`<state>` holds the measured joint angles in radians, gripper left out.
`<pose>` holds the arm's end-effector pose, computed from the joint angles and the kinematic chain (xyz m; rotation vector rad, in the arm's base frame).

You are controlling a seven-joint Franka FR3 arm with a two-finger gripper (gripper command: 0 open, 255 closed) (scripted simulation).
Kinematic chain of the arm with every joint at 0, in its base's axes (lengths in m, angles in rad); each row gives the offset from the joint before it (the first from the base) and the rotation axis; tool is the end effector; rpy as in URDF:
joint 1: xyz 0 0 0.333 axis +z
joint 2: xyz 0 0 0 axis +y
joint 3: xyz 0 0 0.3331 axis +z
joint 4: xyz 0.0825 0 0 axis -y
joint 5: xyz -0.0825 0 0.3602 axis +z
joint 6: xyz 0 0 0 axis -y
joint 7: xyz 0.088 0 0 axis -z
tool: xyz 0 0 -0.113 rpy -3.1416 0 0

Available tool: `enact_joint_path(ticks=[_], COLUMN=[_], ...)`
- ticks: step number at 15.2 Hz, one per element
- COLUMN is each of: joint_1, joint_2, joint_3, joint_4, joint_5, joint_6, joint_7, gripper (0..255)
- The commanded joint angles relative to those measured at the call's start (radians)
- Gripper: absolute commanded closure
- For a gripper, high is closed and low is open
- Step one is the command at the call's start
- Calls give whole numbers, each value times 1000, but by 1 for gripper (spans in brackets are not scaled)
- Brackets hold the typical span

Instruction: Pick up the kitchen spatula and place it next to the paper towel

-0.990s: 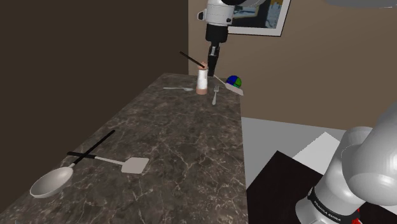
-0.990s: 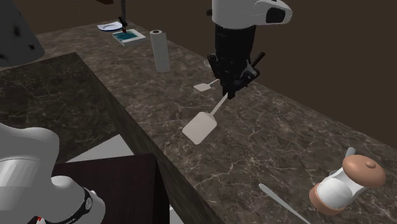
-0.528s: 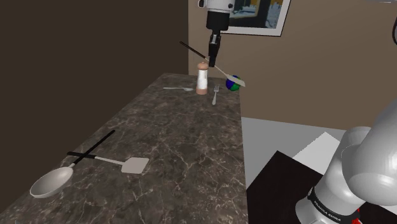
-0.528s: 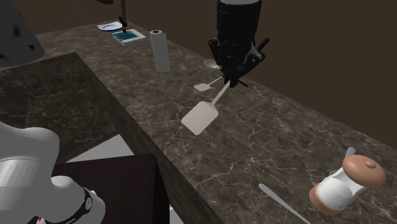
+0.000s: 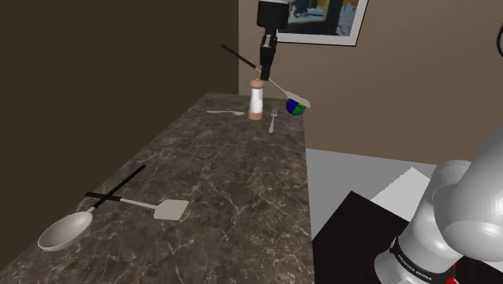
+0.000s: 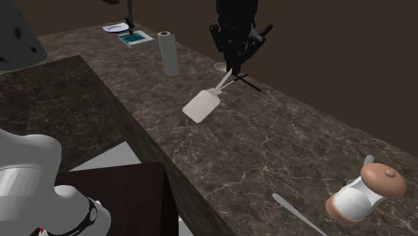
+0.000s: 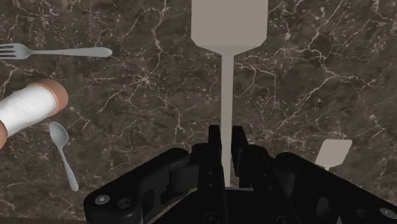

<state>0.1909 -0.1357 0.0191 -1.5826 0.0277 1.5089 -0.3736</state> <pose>0.4674 0.1038 0.6933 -2.9872 -0.9013 -0.0996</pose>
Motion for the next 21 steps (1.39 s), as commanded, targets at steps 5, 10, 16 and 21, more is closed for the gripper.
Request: enact_joint_path(ticks=[5,10,16,21], joint_1=[60,109,169,223], joint_2=[-42,-47,-15,46], joint_3=[86,162,256,336], joint_4=[-40,-42,-4,64], joint_5=[7,12,10,-8], joint_6=[1,3,0,-9], joint_7=[147,271,425,559], gripper=[255,255,255,255])
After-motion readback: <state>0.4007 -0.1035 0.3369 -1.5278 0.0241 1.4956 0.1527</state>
